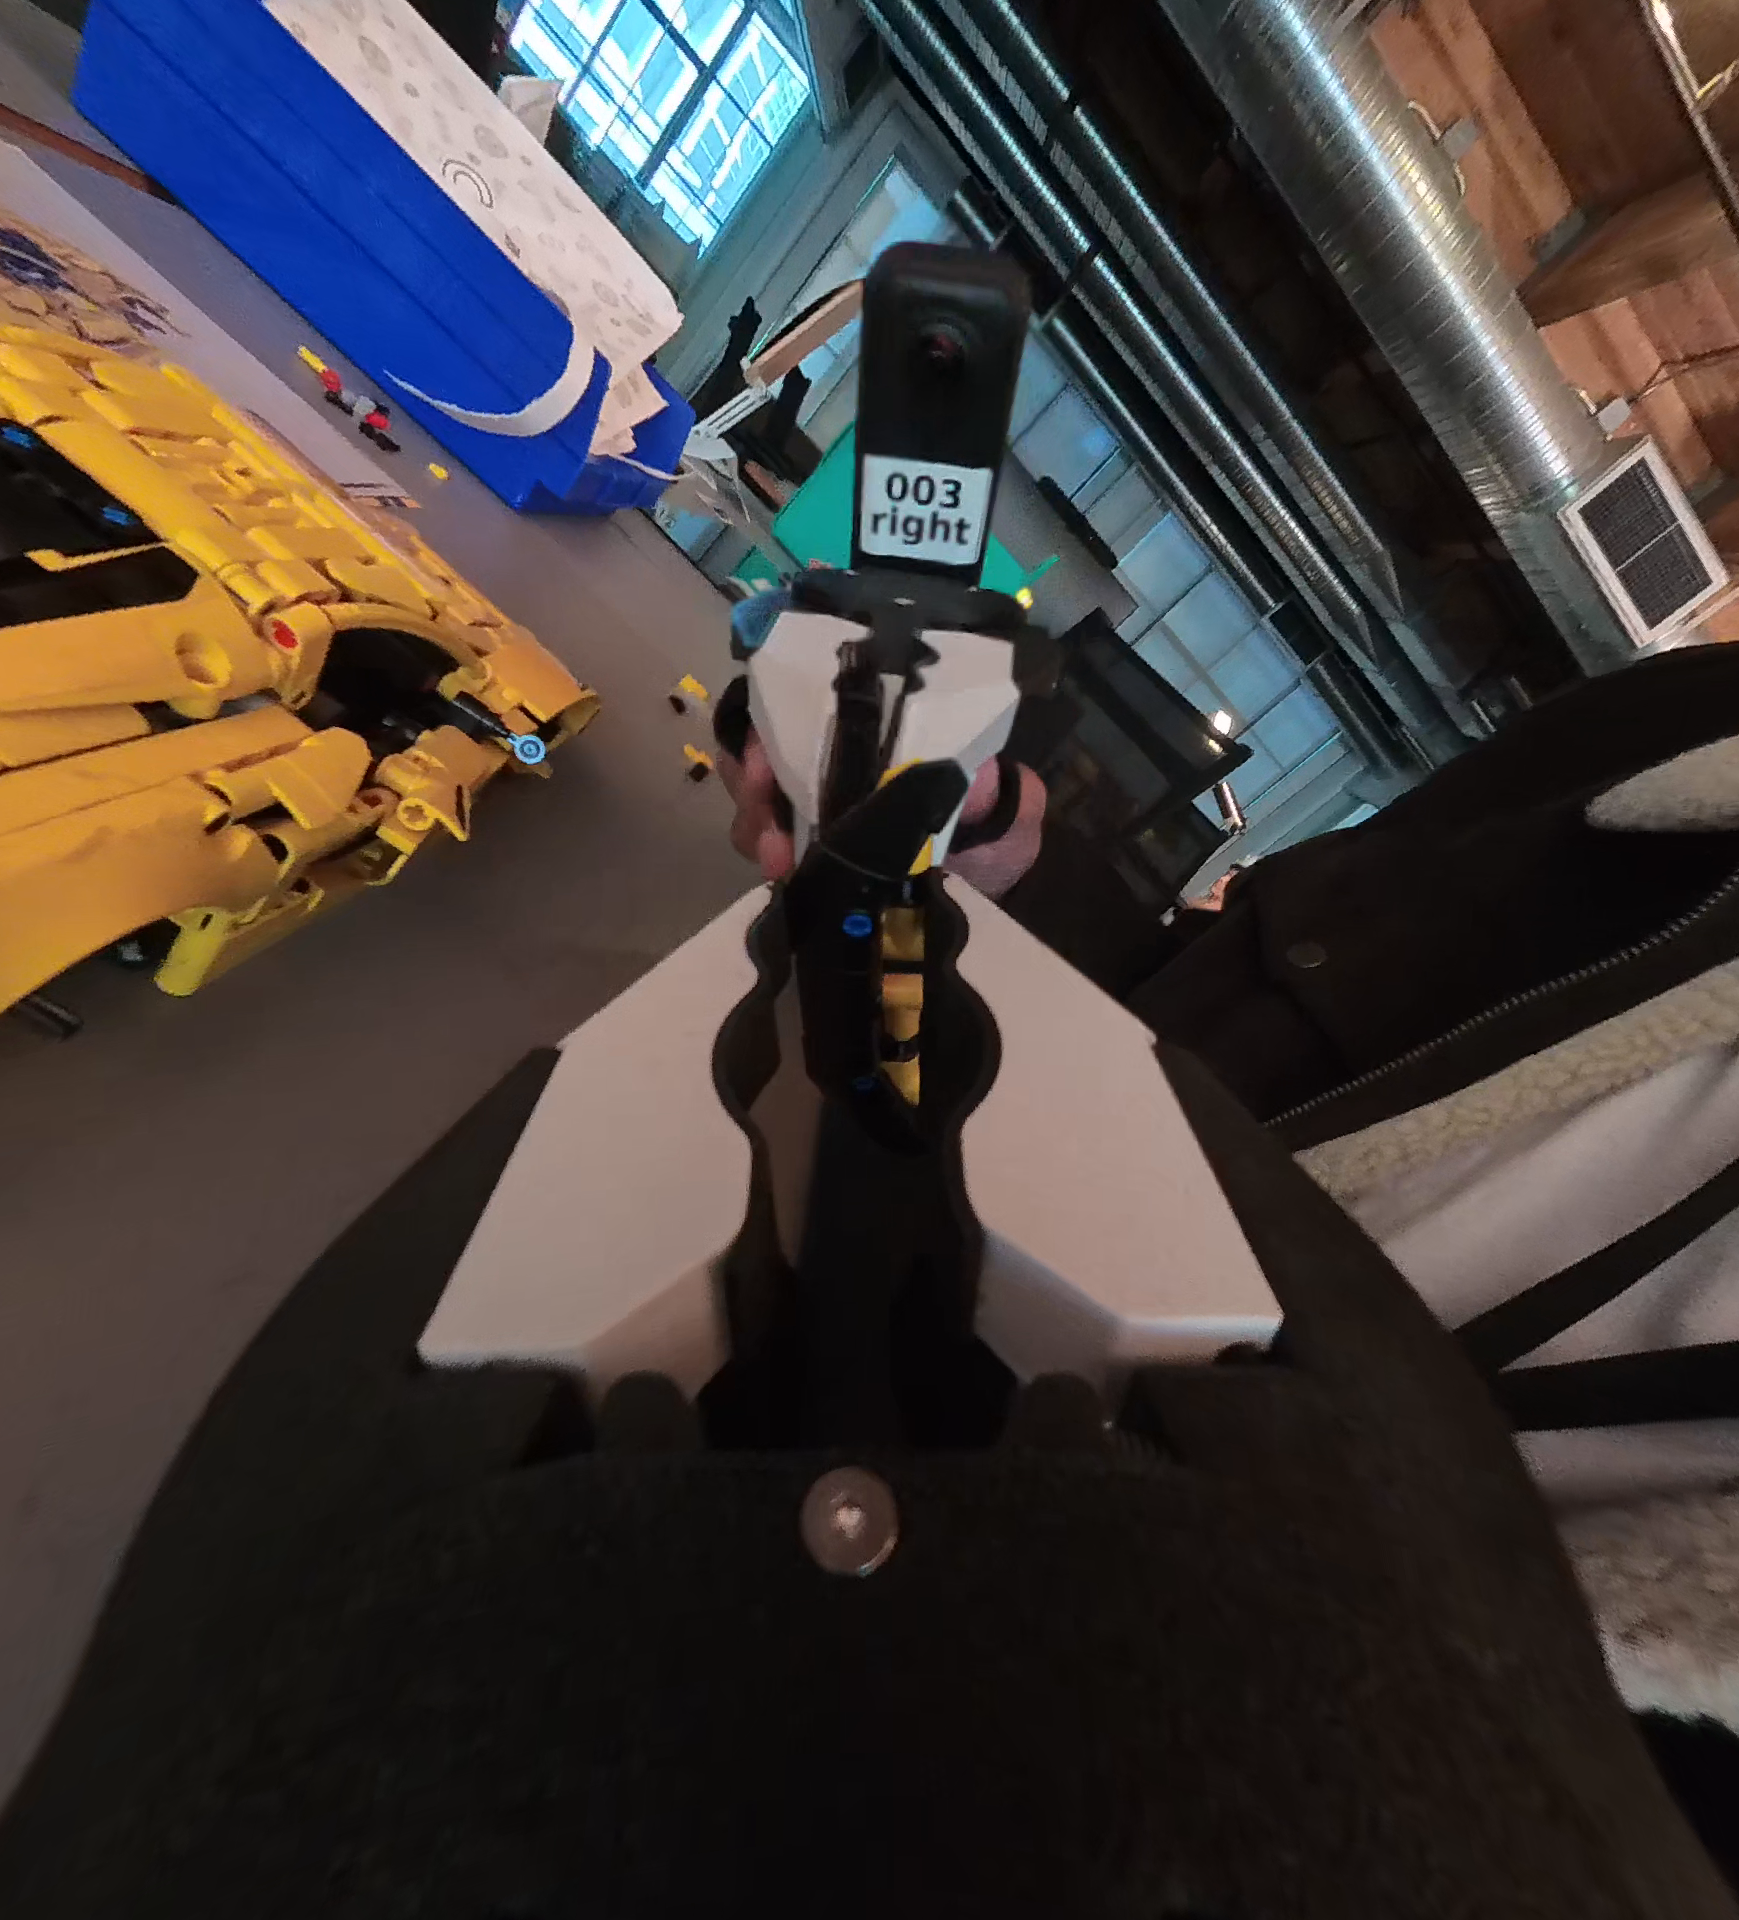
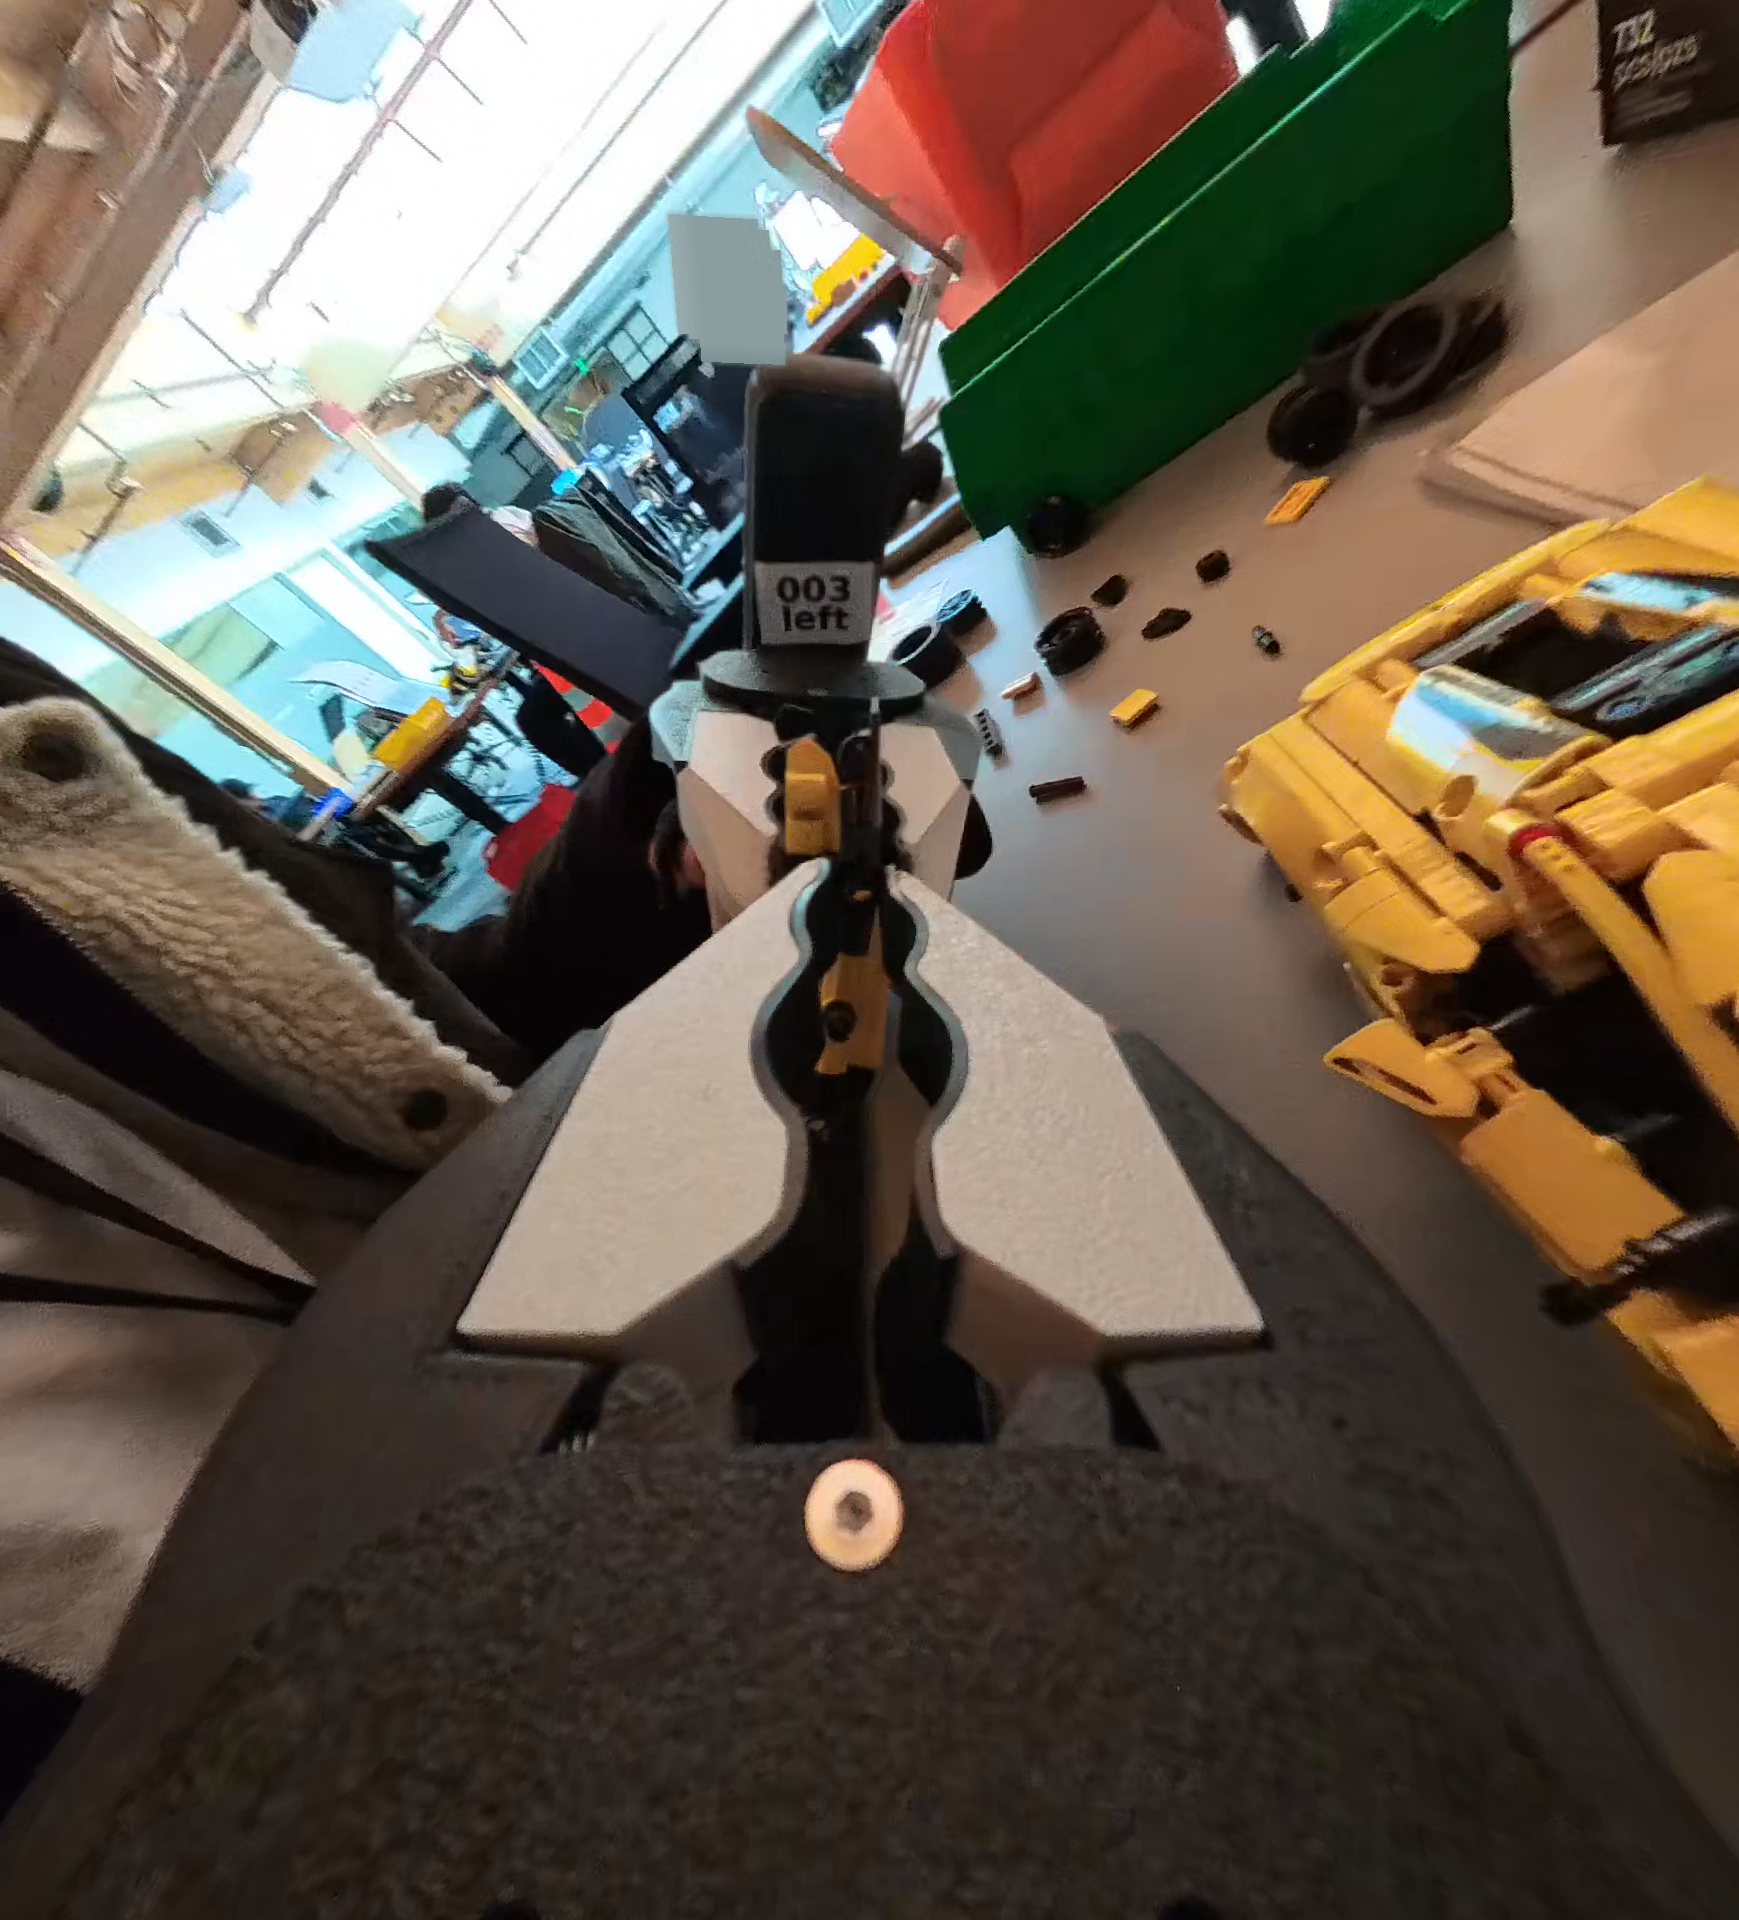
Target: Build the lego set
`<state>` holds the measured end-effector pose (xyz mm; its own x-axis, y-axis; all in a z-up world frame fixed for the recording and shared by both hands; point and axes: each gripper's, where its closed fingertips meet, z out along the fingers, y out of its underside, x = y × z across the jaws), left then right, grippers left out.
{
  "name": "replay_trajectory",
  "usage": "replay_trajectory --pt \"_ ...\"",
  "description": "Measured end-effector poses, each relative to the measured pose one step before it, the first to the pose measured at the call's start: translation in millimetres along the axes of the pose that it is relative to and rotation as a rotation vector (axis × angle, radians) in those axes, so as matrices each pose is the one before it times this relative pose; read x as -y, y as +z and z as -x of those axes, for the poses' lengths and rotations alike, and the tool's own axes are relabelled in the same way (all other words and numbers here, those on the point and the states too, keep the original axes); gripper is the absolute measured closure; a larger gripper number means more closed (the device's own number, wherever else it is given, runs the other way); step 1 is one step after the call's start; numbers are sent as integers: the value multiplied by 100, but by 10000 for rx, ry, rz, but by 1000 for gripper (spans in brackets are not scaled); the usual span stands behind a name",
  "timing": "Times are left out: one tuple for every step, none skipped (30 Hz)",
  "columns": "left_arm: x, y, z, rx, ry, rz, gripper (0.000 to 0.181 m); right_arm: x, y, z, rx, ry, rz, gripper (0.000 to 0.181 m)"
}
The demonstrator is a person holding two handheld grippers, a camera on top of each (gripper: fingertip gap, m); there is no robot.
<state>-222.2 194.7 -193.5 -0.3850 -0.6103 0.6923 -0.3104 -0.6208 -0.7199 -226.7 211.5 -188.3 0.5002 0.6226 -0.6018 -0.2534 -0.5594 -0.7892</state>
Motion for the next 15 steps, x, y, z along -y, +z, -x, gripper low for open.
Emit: replay_trajectory --pt "11 -14 58 21 -35 -11 156 1 79 16 174 186 -91 174" --pt "19 -28 59 -9 -71 -17 157 -44 31 133 183 114 -16 174" --pt "-57 15 34 -27 -75 36 157 -101 56 29 37 26 19 174" --pt "-41 23 67 11 -51 28 157 -52 -29 -140 -80 -59 19 174" --pt "-48 29 4 -22 -37 35 157 -8 -31 -48 6 -2 -3 174" --pt "-32 18 -25 -56 -56 28 157 -10 -2 53 108 68 -21 174" --pt "-87 20 69 10 -63 50 157 -73 20 -45 38 9 4 174" --pt "-112 42 162 52 -79 70 157 -125 -10 -172 -76 -119 24 174" --pt "-108 38 145 21 -113 66 157 -172 -24 -123 -83 -160 66 174" --pt "-123 57 126 31 -90 82 157 -139 -35 -142 -113 -171 73 174" --pt "-109 53 108 56 -21 79 157 -148 -38 -109 -138 -230 88 174" --pt "-74 40 40 58 40 51 157 -114 -36 -26 -56 -152 83 174" --pt "-44 33 30 51 41 29 157 -92 -49 -1 43 -26 78 174" --pt "-19 1 87 41 -26 8 157 -25 19 -74 28 76 -22 174" --pt "40 -49 81 -7 -81 -30 158 -61 56 -122 -17 100 -84 174"
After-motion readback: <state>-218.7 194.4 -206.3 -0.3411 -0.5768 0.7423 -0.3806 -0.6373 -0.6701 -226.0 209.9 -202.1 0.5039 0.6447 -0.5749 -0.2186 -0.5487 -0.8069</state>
